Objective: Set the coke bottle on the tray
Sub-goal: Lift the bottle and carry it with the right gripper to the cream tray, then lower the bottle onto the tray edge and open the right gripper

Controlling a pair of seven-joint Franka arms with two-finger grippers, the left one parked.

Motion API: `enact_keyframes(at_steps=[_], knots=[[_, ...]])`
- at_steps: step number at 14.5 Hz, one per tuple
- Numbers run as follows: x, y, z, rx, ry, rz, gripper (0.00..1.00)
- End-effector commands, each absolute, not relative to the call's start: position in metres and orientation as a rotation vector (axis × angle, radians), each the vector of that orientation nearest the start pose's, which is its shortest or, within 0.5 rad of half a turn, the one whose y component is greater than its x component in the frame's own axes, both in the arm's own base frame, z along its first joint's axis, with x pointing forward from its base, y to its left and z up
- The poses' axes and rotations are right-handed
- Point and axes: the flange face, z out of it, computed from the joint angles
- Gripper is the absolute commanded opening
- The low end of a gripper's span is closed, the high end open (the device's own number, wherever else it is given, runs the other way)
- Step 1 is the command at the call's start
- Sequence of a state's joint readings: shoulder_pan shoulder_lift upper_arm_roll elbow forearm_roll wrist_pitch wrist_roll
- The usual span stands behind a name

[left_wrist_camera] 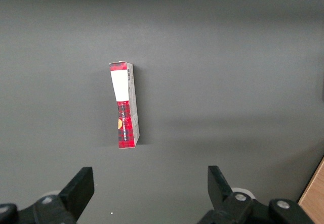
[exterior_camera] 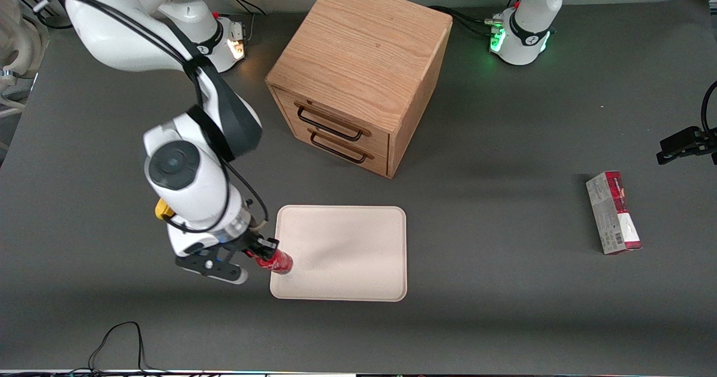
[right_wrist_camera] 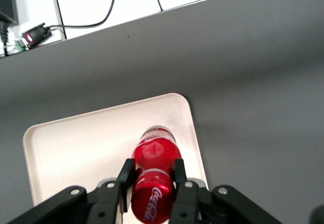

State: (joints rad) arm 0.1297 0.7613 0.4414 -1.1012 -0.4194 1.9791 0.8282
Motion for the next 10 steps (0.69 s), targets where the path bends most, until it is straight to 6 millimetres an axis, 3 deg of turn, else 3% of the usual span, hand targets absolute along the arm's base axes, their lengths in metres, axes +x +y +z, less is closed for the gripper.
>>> enact_keyframes(at_steps=[1, 3, 6, 7, 8, 9, 10], knots=[[0.716, 0.298, 0.371, -3.097, 0.373, -0.371, 0.0], [0.717, 0.3, 0.337, -3.136, 0.315, -0.395, 0.0], [0.714, 0.307, 0.319, -3.115, 0.275, -0.408, 0.0], [0.715, 0.306, 0.319, -3.114, 0.272, -0.41, 0.16], [0.715, 0.305, 0.318, -3.116, 0.274, -0.409, 0.62], [0.715, 0.305, 0.319, -3.118, 0.274, -0.415, 0.98], [0.715, 0.305, 0.319, -3.118, 0.274, -0.415, 1.0]])
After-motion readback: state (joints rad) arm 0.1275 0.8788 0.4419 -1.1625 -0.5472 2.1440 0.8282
